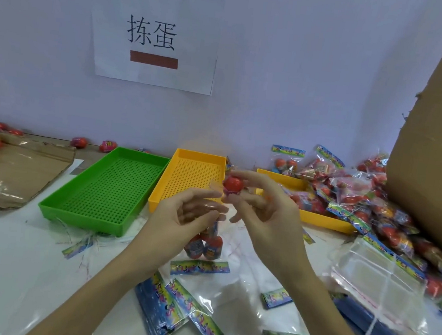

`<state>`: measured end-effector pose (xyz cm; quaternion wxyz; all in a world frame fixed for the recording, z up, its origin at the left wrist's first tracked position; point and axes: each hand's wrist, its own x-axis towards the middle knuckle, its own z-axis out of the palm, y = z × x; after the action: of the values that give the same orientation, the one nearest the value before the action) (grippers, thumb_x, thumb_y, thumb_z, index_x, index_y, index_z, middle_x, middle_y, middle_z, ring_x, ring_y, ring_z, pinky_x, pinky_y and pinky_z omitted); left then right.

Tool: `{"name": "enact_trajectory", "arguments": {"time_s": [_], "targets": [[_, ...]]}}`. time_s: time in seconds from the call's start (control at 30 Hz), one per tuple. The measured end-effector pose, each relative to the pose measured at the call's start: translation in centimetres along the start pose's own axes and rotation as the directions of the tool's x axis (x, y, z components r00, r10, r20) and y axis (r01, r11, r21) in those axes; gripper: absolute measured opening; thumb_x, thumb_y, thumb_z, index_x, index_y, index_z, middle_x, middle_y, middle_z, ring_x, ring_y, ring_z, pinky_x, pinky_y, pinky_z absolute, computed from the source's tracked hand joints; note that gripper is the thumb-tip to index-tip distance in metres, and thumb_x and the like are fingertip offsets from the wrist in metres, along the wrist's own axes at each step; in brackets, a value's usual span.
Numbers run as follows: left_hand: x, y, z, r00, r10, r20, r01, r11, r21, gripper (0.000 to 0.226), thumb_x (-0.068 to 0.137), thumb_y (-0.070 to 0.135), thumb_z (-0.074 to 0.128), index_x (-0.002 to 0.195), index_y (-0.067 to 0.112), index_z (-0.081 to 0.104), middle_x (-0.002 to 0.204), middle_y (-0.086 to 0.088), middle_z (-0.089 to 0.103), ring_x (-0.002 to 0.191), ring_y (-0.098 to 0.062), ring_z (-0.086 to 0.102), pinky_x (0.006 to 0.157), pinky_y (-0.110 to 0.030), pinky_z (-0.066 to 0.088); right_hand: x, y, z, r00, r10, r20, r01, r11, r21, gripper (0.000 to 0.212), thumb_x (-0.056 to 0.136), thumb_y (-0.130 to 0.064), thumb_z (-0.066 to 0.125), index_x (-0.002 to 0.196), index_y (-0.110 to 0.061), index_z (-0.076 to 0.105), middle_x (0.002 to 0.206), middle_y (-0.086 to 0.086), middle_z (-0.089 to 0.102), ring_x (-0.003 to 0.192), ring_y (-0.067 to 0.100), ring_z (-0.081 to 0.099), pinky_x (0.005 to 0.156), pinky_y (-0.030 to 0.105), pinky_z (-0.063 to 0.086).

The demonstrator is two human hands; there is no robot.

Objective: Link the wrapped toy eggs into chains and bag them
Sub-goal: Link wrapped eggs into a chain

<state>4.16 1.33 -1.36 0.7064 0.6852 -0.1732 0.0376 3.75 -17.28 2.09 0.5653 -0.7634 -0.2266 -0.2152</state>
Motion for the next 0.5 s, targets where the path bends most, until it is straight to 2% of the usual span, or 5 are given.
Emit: {"name": "enact_trajectory", "arguments": {"time_s": [0.13,0.33,0.5], "targets": [[0.0,0.0,0.1,0.999,0.033,0.024,-0.033,0.999,0.003,0.031,0.096,0.002,0.065,0.125,0.012,0.067,0.113,0.001,0.080,0.109,-0.014,0.075,0.091,-0.017,0.055,-0.3,0.5,-0.6,0.995,-0.098,0.009,0.098,0.968,-0.230,0.032,0.096,-0.015,0.071,0.126,-0.027,0.067,0.116,-0.009,0.063,0.088,0.013,0.074,0.070,0.034,0.060],[0.0,-0.2,0.1,0.999,0.038,0.020,-0.038,0.999,-0.003,0.029,0.099,0.005,0.061,0.126,0.014,0.067,0.114,0.000,0.079,0.108,-0.018,0.075,0.089,-0.020,0.057,-0.3,0.1,-1.0,0.997,-0.052,0.059,0.066,0.962,-0.264,0.030,0.095,-0.018,0.072,0.124,-0.028,0.067,0.119,-0.010,0.062,0.074,0.011,0.074,0.066,0.022,0.054],[-0.1,-0.2,0.0,0.998,0.052,0.034,-0.052,0.999,0.008,0.033,0.098,0.014,0.062,0.130,0.020,0.067,0.118,0.002,0.078,0.110,-0.017,0.075,0.090,-0.021,0.058,-0.2,0.1,-1.2,0.985,-0.104,0.141,0.151,0.912,-0.382,0.033,0.094,-0.013,0.073,0.126,-0.022,0.068,0.116,-0.005,0.059,0.079,0.008,0.072,0.070,0.020,0.056]]}}
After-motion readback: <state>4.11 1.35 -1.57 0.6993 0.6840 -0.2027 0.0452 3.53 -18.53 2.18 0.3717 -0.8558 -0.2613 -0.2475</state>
